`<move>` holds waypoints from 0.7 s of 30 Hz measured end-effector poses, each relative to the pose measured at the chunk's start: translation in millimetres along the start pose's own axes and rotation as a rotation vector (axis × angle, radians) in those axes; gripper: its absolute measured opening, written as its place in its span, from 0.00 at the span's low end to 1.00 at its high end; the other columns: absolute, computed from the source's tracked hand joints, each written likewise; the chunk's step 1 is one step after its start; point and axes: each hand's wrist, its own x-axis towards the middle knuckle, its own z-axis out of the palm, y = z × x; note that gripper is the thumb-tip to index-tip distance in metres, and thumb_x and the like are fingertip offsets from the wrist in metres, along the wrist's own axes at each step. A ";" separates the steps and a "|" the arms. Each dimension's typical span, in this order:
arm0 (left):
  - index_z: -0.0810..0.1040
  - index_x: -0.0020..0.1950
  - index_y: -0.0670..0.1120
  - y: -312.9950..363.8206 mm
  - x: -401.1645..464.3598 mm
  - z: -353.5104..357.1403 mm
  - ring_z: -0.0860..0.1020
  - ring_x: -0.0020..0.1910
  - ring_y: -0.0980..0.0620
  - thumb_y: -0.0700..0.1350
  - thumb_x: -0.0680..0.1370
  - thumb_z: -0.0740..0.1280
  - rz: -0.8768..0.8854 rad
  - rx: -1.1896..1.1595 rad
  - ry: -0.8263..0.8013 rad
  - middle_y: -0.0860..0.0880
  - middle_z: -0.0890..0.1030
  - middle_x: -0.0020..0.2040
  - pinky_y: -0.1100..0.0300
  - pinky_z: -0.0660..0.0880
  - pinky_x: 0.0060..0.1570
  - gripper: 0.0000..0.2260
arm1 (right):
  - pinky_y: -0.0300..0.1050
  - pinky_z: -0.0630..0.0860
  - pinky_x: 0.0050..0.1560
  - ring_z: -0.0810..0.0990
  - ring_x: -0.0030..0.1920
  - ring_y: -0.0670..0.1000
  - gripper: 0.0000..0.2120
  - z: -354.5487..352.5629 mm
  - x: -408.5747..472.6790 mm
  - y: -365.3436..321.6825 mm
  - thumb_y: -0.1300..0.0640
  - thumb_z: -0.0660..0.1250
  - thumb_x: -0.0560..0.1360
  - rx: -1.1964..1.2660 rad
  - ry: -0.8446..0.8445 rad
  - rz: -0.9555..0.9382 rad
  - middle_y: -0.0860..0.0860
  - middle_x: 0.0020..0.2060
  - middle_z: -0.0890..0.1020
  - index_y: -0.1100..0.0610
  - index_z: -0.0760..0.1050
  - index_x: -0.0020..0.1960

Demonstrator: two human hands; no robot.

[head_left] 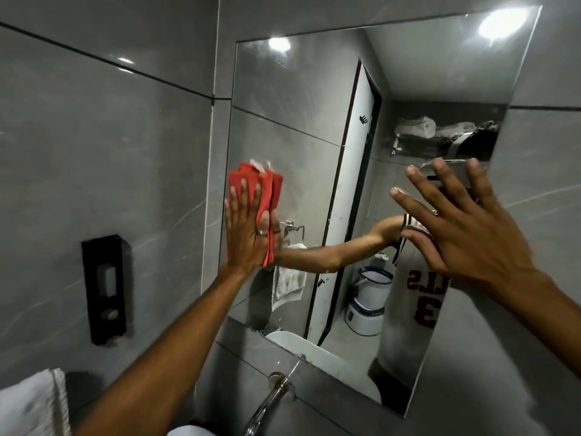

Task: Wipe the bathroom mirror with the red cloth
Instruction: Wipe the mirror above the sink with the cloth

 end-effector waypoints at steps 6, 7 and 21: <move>0.45 0.84 0.50 64.4 -25.5 6.9 0.38 0.83 0.46 0.61 0.84 0.36 0.137 0.111 -0.091 0.48 0.38 0.84 0.35 0.44 0.80 0.30 | 0.71 0.56 0.81 0.55 0.84 0.67 0.36 -7.8 -2.1 -3.2 0.36 0.47 0.84 0.025 0.064 0.109 0.62 0.84 0.57 0.56 0.59 0.84; 0.44 0.83 0.50 87.5 -11.3 8.5 0.37 0.83 0.46 0.60 0.85 0.36 0.213 0.130 -0.097 0.46 0.39 0.84 0.36 0.42 0.81 0.29 | 0.71 0.56 0.81 0.56 0.84 0.67 0.35 -10.3 -2.2 -3.5 0.37 0.46 0.84 0.042 0.079 0.131 0.63 0.84 0.58 0.57 0.60 0.84; 0.43 0.84 0.52 189.7 -92.1 50.8 0.43 0.84 0.43 0.58 0.86 0.43 0.294 0.028 -0.113 0.46 0.43 0.85 0.40 0.39 0.81 0.27 | 0.60 0.45 0.86 0.50 0.86 0.60 0.32 -15.5 -56.2 -19.4 0.46 0.50 0.85 0.123 0.041 0.440 0.60 0.86 0.55 0.59 0.54 0.85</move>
